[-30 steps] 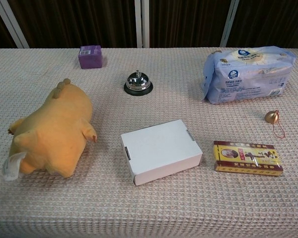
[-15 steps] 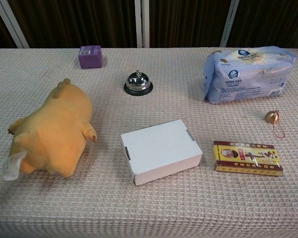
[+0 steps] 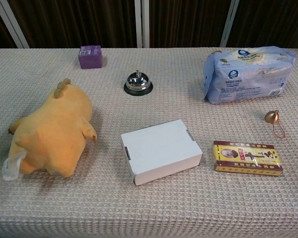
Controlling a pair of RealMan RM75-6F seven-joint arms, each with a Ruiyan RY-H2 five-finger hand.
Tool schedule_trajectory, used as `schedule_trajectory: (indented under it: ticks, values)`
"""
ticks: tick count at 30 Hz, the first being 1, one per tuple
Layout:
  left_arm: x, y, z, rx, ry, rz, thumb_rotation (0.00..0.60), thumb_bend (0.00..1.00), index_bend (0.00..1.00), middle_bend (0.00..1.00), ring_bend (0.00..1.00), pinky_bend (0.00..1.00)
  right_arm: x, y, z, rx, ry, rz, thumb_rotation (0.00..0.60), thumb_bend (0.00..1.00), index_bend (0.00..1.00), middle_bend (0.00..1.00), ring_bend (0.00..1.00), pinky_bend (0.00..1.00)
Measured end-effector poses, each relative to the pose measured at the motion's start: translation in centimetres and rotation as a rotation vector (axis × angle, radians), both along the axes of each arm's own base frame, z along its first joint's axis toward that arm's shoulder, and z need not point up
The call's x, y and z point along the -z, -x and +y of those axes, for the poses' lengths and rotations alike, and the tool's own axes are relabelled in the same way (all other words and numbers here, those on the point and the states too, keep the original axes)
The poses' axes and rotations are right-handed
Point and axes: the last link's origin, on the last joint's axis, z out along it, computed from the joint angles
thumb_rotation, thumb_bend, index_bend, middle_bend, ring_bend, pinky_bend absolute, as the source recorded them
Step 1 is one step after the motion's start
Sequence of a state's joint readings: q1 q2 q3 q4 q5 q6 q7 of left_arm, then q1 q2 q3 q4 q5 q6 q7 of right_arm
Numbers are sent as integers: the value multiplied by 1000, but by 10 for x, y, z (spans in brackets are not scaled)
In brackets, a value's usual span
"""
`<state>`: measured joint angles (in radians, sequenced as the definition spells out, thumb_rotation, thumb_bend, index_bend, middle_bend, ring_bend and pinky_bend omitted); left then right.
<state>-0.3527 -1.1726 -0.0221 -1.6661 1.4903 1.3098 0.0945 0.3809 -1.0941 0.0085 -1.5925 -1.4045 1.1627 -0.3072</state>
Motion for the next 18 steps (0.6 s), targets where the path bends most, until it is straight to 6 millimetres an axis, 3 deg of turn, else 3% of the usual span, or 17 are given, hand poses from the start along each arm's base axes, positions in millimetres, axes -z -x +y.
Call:
schedule_trajectory:
  ticks: [6,18]
  values:
    - [6,12,-18,1,5,-27,375,194,134,112,97,210,29,9,-5,43,-26,-1,600,213,200,122,0,29]
    - [8,18,-19,-7,11,-38,376,194,134,112,97,210,84,9,-23,8,-17,-37,600,218,302,169,0,60]
